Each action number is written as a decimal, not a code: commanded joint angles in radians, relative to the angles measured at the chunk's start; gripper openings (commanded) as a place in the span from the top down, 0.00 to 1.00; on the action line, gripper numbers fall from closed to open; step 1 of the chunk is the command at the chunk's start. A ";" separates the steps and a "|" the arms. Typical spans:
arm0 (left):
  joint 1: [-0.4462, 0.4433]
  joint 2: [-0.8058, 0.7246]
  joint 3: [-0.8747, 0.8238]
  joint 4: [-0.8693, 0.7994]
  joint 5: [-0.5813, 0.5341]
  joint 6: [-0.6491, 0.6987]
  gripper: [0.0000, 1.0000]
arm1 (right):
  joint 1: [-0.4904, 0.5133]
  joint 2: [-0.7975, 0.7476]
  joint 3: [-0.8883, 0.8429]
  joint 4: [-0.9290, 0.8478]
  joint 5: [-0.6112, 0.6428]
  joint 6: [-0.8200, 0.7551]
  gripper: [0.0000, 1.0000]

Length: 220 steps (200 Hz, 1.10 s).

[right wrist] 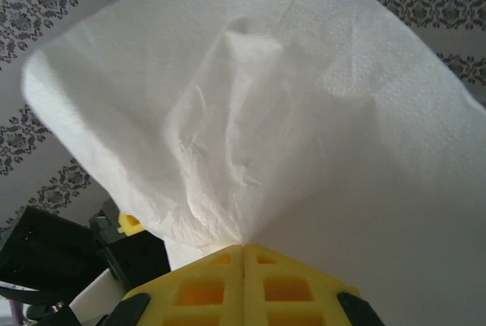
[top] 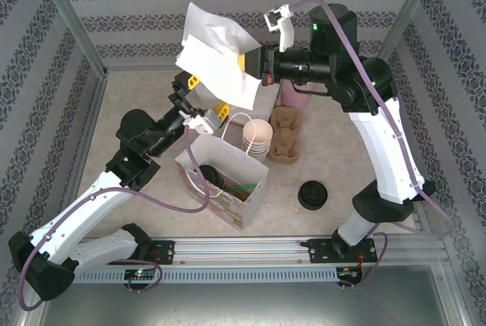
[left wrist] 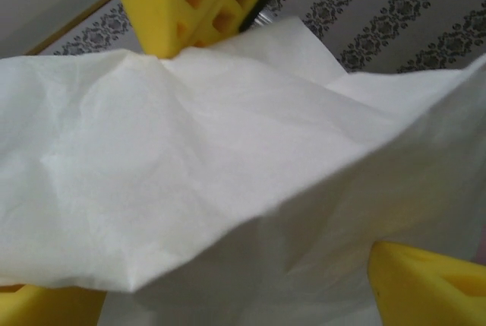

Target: Pack the takeout coffee

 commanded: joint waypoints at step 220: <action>-0.088 -0.187 -0.081 0.092 0.147 -0.332 0.25 | 0.262 -0.111 -0.263 0.090 0.073 0.079 1.00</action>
